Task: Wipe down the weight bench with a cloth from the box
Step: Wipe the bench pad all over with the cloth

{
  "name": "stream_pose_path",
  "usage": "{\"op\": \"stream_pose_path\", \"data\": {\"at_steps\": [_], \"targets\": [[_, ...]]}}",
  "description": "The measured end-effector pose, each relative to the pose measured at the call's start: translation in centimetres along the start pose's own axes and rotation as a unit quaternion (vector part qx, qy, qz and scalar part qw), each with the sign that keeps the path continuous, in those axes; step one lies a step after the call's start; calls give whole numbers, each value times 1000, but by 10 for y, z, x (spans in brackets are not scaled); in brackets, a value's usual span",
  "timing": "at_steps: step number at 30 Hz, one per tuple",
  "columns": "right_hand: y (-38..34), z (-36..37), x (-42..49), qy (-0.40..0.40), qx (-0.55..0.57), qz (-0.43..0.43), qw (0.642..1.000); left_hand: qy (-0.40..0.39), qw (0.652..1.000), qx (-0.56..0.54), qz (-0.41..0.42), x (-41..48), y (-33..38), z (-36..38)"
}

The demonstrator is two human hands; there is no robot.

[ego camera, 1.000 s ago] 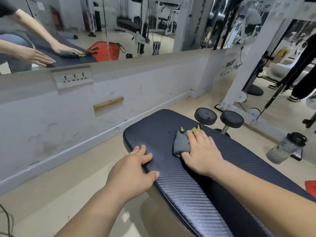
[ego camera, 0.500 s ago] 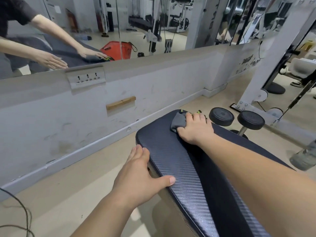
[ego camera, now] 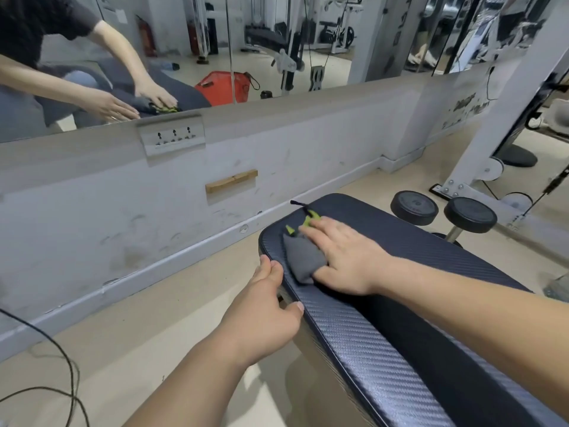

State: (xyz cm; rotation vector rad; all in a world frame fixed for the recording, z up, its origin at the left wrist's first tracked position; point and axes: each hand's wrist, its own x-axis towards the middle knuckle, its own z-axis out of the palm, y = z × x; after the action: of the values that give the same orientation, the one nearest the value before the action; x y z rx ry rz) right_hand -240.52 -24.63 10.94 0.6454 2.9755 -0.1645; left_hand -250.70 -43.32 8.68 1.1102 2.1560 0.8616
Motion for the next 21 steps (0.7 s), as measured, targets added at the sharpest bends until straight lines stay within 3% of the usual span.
{"op": "stream_pose_path", "data": {"at_steps": [5,7,11,14,17,21], "targets": [[-2,8,60,35,13,251,967,-7,1000,-14,-3,-1,3,0],[-22,8,61,23,15,228,973,-5,1000,-23,-2,-1,2,-2],[-45,10,6,40,34,54,997,-11,999,-39,23,0,-5,-5],[-33,12,-30,49,51,-10,997,-22,999,-43,21,-2,-7,-6],[0,9,-10,61,60,41,996,-19,999,-27,16,-1,-6,-5],[17,2,27,101,91,246,960,-16,1000,-9,14,-2,-4,-3]]}}
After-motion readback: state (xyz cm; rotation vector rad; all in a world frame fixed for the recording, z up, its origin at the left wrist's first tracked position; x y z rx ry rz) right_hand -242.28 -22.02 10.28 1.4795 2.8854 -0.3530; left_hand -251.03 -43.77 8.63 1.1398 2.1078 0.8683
